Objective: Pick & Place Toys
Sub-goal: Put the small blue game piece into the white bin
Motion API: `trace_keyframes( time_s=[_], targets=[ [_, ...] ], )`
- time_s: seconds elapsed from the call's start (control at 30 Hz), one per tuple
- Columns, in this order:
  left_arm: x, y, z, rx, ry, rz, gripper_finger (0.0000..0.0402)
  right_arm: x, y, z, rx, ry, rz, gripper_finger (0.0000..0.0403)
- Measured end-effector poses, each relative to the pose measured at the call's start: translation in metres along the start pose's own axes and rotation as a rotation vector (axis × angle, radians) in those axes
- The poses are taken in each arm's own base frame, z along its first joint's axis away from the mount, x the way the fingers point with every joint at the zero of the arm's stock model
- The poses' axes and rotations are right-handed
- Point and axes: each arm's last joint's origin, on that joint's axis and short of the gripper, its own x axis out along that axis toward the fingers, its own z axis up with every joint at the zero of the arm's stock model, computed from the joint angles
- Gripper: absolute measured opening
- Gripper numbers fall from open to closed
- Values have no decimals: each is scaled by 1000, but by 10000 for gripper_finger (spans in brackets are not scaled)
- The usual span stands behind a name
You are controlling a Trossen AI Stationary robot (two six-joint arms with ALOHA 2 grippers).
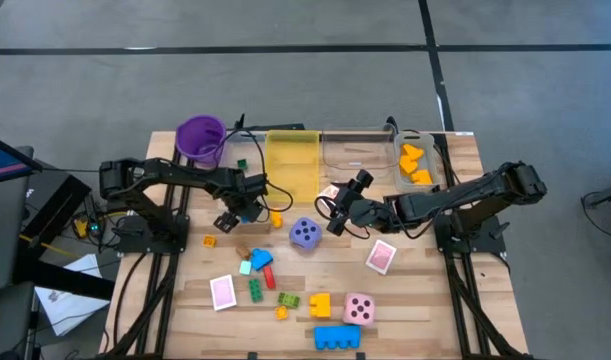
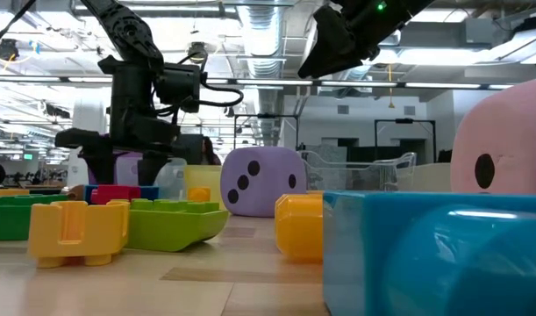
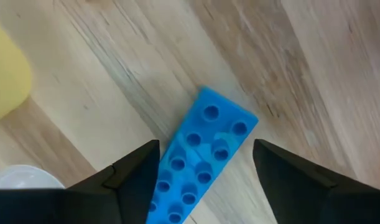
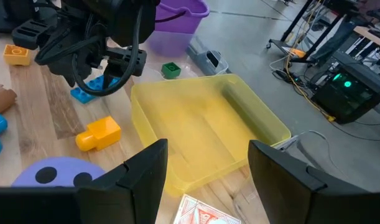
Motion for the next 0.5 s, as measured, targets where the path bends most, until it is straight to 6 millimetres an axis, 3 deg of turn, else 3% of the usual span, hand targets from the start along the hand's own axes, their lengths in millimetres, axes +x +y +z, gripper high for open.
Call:
trace_keyframes(
  time_s=[0.23,0.5],
  targets=[
    [0,0,-1,14,24,11,205,0,1,0,0,3,31,217],
    [0,0,-1,24,26,13,127,0,1,0,0,3,33,217]
  ],
)
